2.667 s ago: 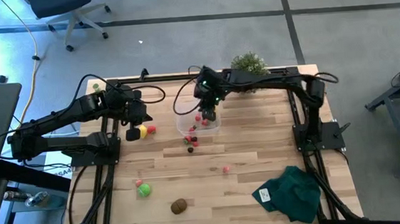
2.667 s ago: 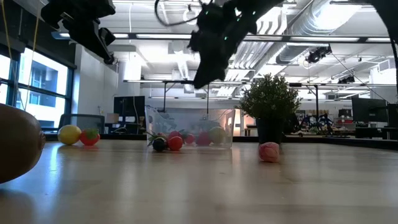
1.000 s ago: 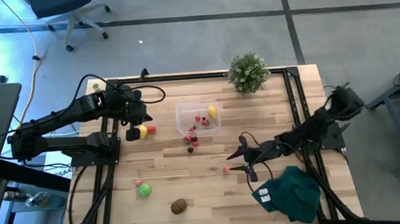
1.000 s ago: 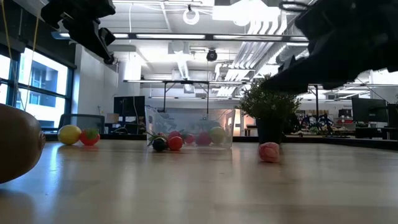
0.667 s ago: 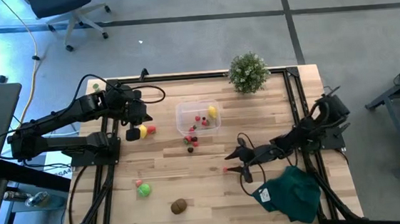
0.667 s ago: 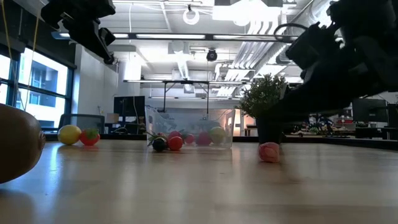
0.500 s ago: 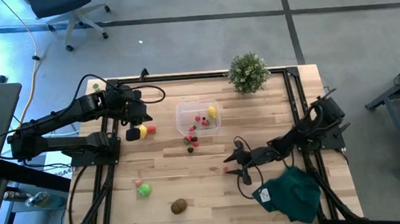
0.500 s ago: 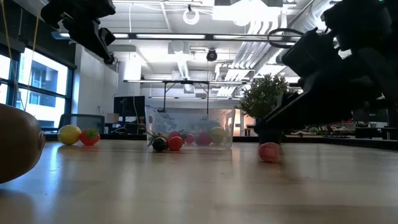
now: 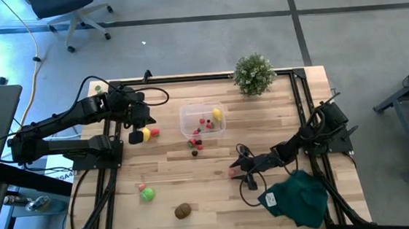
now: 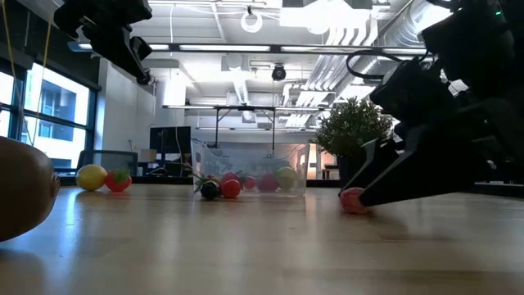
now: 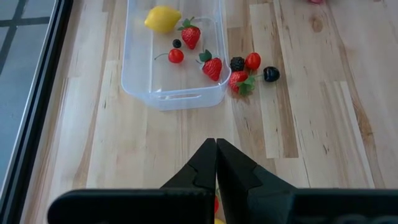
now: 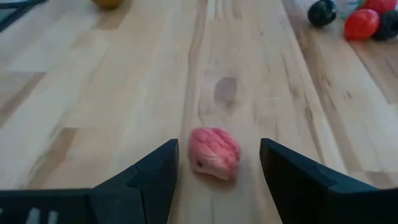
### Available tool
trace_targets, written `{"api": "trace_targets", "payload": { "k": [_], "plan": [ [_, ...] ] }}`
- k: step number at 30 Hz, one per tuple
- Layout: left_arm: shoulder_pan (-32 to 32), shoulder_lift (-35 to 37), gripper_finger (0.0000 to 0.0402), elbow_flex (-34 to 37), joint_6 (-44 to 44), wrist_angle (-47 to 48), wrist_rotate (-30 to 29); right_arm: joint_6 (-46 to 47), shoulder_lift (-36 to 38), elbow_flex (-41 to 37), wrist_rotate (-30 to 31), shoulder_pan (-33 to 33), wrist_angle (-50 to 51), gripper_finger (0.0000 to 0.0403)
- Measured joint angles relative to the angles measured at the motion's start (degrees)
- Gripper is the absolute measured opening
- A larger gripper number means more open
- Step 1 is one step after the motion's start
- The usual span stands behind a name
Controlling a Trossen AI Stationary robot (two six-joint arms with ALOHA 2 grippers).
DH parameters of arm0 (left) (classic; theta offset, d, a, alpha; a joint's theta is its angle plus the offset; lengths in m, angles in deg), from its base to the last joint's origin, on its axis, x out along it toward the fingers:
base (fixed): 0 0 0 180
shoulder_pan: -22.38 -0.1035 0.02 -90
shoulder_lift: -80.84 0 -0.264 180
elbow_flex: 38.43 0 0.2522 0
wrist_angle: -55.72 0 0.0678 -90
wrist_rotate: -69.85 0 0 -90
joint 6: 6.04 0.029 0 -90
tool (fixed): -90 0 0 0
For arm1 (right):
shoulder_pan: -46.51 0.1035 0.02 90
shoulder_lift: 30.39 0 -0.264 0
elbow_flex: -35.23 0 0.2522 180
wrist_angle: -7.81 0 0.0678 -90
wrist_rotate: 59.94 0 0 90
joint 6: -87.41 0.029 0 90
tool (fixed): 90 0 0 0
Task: Pick and placing Produce into tupperware
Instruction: Put the pink peach into the transparent bin
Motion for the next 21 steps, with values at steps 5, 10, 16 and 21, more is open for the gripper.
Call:
{"api": "trace_targets", "payload": {
  "k": [5,10,16,21],
  "plan": [
    [0.0,0.0,0.0003,0.0,0.0,0.0,0.0,0.0,0.0,0.0,0.2,0.0,1.0,0.0218],
    [0.0,0.0,0.0003,0.0,0.0,0.0,0.0,0.0,0.0,0.0,0.2,0.0,1.1,0.0218],
    [0.0,0.0,0.0003,0.0,0.0,0.0,0.0,-0.4,0.0,0.0,0.2,0.0,1.1,0.0218],
    [0.0,0.0,0.0003,0.0,0.0,0.0,0.0,-2.7,0.0,2.1,-0.2,0.0,4.5,0.0218]
  ]
}}
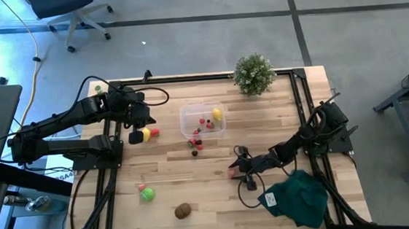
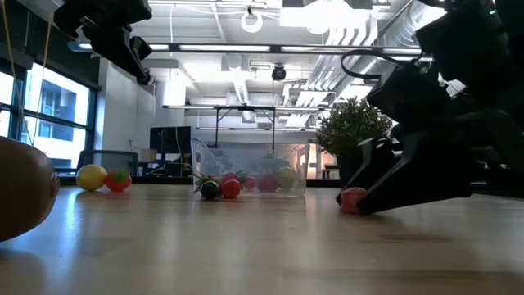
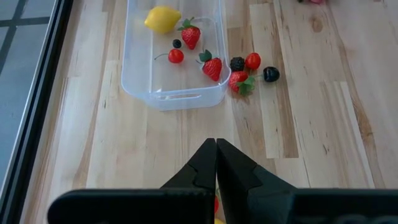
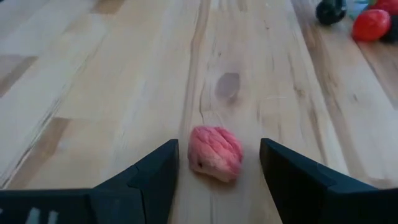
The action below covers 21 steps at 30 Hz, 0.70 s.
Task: Pick and placing Produce into tupperware
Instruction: Put the pink peach into the transparent bin
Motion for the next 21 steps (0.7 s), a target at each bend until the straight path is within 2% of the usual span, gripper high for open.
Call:
{"api": "trace_targets", "payload": {
  "k": [4,11,21],
  "plan": [
    [0.0,0.0,0.0003,0.0,0.0,0.0,0.0,0.0,0.1,1.8,-0.1,-0.1,3.9,0.0218],
    [0.0,0.0,0.0003,0.0,0.0,0.0,0.0,2.8,0.1,1.9,0.2,-0.1,4.7,0.0214],
    [0.0,0.0,0.0003,0.0,0.0,0.0,0.0,4.1,0.1,2.0,0.6,-0.1,5.8,0.0174]
  ]
}}
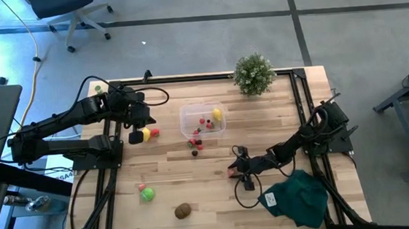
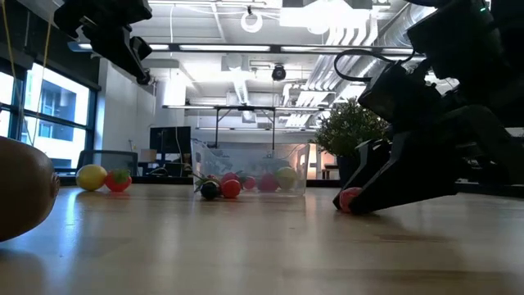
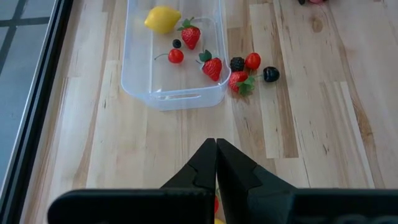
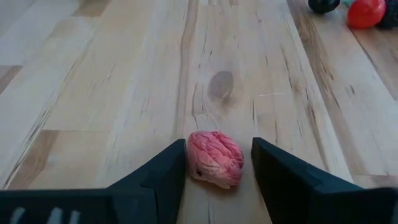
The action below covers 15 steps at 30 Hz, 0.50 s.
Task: Pick and placing Produce into tupperware
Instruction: Put the pink peach into the transparent bin
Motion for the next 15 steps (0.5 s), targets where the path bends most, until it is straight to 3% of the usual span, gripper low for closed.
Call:
{"api": "trace_targets", "payload": {
  "k": [15],
  "plan": [
    [0.0,0.0,0.0003,0.0,0.0,0.0,0.0,0.2,0.0,0.0,0.2,0.0,0.4,0.0125]
  ]
}}
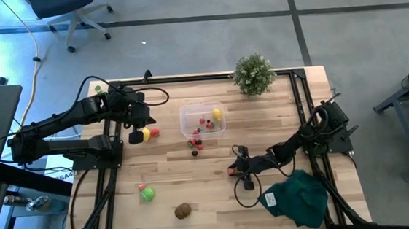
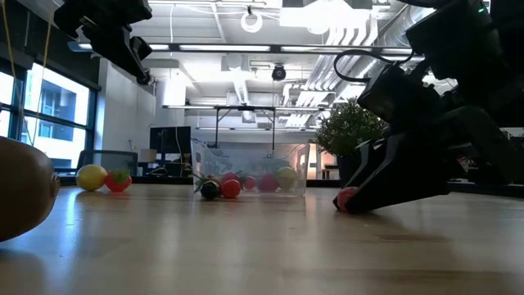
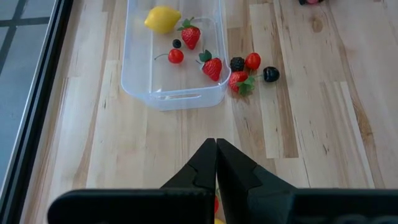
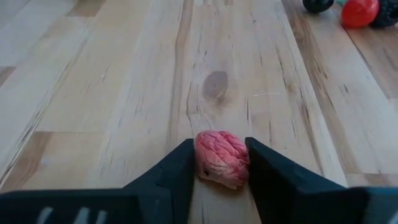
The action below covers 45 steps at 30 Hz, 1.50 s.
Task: Pick and placing Produce into tupperware
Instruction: Put the pink peach into the transparent bin
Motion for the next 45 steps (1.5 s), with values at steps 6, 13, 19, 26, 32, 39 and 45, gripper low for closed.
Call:
{"api": "trace_targets", "payload": {
  "k": [6,13,19,26,32,39,45],
  "plan": [
    [0.0,0.0,0.0003,0.0,0.0,0.0,0.0,-0.2,-0.1,-0.1,0.2,0.0,-0.2,0.0118],
    [0.0,0.0,0.0003,0.0,0.0,0.0,0.0,-0.3,-0.3,-0.3,0.3,0.0,-4.6,0.0117],
    [0.0,0.0,0.0003,0.0,0.0,0.0,0.0,-1.2,3.4,-0.2,2.7,-1.5,-12.5,0.0117],
    [0.0,0.0,0.0003,0.0,0.0,0.0,0.0,-5.2,13.0,2.0,4.4,-6.7,-13.9,0.0117],
    [0.0,0.0,0.0003,0.0,0.0,0.0,0.0,-7.9,20.1,12.4,3.6,-13.7,5.3,0.0117],
    [0.0,0.0,0.0003,0.0,0.0,0.0,0.0,-7.3,17.4,34.6,-0.5,-23.9,44.5,0.0117],
    [0.0,0.0,0.0003,0.0,0.0,0.0,0.0,-4.8,8.5,45.5,-7.0,-31.1,60.8,0.0117]
  ]
}}
